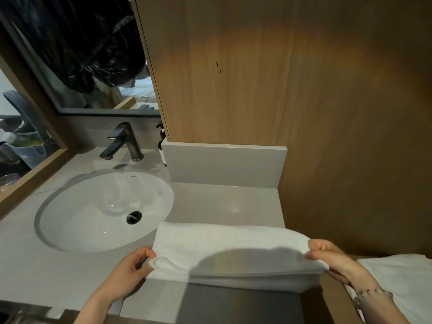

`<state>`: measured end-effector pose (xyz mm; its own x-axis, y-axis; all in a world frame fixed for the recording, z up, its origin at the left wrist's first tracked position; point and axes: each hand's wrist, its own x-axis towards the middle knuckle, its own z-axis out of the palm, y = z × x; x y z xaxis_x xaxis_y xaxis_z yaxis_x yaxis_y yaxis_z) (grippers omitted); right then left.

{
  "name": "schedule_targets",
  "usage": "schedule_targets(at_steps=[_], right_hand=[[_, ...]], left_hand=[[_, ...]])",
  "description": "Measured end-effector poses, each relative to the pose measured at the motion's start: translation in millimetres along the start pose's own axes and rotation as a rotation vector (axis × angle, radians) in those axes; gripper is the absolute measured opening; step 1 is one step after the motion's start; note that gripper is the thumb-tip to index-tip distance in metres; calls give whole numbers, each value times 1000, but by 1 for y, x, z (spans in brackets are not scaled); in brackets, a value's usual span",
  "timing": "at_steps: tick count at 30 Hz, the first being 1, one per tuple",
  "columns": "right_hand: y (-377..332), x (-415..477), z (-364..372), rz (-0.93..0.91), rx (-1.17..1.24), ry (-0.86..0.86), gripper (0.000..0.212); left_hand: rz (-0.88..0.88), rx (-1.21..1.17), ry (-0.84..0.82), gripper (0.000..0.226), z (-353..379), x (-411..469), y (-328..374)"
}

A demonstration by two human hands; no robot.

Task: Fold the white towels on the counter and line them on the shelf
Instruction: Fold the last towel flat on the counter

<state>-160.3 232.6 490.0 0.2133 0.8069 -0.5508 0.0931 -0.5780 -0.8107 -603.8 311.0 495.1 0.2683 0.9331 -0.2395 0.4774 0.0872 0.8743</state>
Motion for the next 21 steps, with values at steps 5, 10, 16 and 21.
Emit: schedule_targets(at_steps=[5, 10, 16, 21], right_hand=[[-3, 1, 2, -38, -360, -23, 38], [-23, -4, 6, -82, -644, -52, 11], [-76, -19, 43, 132, -1279, -35, 27], [-102, -14, 169, -548, -1117, 224, 36]], left_hand=[[-1, 121, 10, 10, -5, 5, 0], [-278, -94, -50, 41, -17, 23, 3], [-201, 91, 172, 20, 10, 24, 21], [-112, 119, 137, 22, 11, 17, 7]])
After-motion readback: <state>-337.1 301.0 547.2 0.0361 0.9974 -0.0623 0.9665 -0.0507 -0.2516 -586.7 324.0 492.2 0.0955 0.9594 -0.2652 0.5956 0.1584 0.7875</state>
